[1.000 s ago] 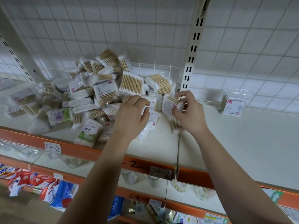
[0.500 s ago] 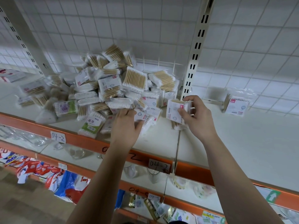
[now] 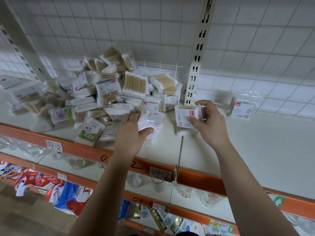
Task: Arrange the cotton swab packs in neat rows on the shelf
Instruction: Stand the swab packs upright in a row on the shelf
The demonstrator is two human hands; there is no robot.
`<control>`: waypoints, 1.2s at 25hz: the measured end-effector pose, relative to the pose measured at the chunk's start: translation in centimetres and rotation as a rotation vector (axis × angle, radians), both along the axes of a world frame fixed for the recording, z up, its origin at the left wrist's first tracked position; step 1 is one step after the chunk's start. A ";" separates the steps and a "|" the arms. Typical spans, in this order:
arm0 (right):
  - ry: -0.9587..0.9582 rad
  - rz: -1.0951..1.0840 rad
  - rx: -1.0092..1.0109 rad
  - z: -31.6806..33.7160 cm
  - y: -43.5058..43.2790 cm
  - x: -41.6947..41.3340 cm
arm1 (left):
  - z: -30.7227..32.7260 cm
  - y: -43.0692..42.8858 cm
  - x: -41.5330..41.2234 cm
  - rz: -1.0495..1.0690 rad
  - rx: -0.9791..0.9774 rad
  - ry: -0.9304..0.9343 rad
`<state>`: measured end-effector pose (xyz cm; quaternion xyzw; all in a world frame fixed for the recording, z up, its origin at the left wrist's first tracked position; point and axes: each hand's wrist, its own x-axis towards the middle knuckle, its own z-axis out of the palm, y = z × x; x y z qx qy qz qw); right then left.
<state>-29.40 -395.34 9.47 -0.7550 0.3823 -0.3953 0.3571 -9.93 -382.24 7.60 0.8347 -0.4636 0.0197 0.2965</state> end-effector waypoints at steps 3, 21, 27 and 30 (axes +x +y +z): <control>-0.032 -0.050 0.020 0.3 -0.8 -1.2 | 1.5 -0.7 -1.1 -0.086 -0.134 0.016; 0.167 -0.269 -0.043 -0.1 -8.6 -15.1 | 2.7 -12.8 -13.2 -0.530 -0.199 0.123; 0.212 -0.208 -0.173 -0.8 -11.0 -14.4 | 0.9 -13.3 -14.2 -0.569 -0.180 0.119; 0.207 -0.191 -0.193 -0.8 -12.1 -13.9 | 0.8 -13.6 -14.1 -0.571 -0.190 0.130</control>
